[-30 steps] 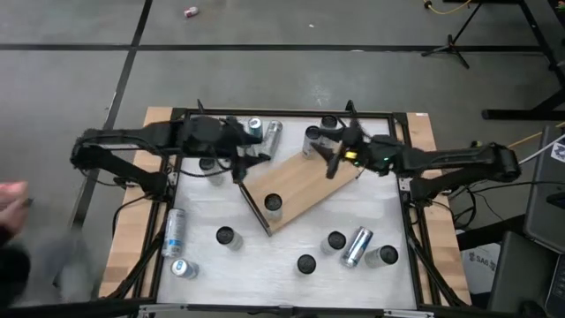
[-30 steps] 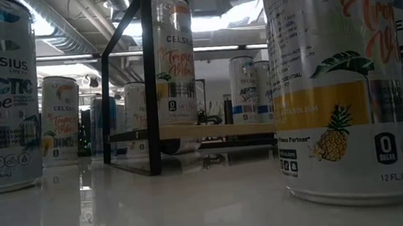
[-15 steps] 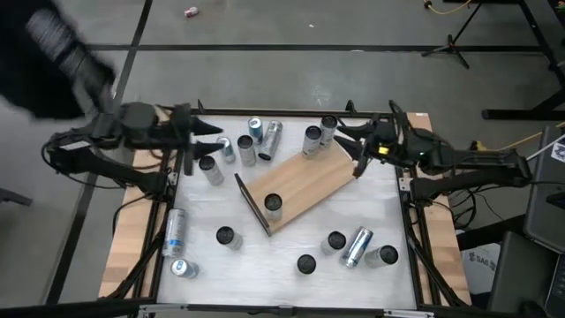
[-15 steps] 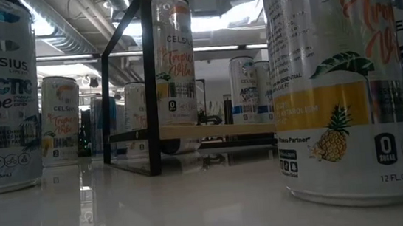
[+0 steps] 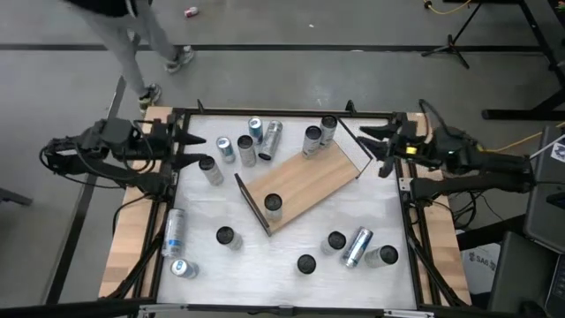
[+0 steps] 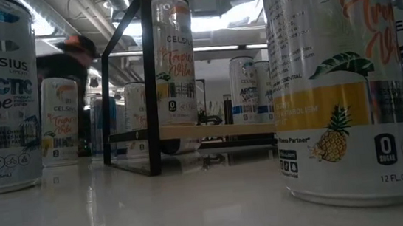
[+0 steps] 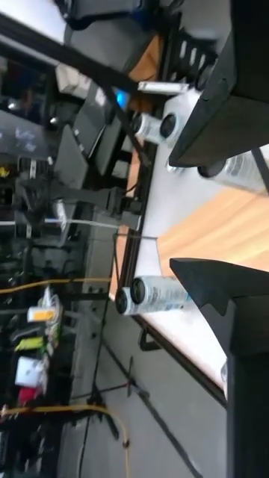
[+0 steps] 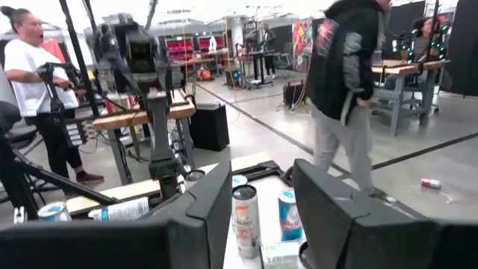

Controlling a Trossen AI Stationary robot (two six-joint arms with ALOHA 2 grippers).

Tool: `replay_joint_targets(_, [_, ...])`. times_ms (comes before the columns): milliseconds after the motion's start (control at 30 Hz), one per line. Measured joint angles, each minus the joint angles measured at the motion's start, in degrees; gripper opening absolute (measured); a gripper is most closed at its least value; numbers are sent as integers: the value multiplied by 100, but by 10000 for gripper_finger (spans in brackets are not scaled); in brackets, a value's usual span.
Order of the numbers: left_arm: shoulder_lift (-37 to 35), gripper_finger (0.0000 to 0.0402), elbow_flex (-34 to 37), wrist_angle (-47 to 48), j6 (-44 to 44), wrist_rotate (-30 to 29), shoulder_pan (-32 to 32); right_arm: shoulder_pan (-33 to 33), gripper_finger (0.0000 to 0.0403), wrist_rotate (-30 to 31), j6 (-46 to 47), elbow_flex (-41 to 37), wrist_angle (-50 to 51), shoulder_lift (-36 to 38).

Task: Place canned beverage on shelf
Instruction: Put the white blue soda can on the shelf

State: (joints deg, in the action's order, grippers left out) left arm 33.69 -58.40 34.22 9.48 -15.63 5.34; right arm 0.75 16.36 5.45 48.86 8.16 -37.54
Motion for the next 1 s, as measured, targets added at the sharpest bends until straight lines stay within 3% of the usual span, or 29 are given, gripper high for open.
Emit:
replay_joint_targets(167, [-532, 199, 887, -664, -104, -38, 0, 0, 136, -7, 0, 0, 336, 321])
replay_joint_targets(333, [-791, 199, 1302, -854, -63, -38, -1, 0, 136, -203, 0, 0, 412, 419])
replay_joint_targets(900, [-828, 199, 1422, -824, 47, -38, -2, 0, 136, -355, 42, 0, 448, 237])
replay_joint_targets(1000, [-828, 199, 1422, -822, 47, -38, -2, 0, 153, -416, 49, 0, 448, 237])
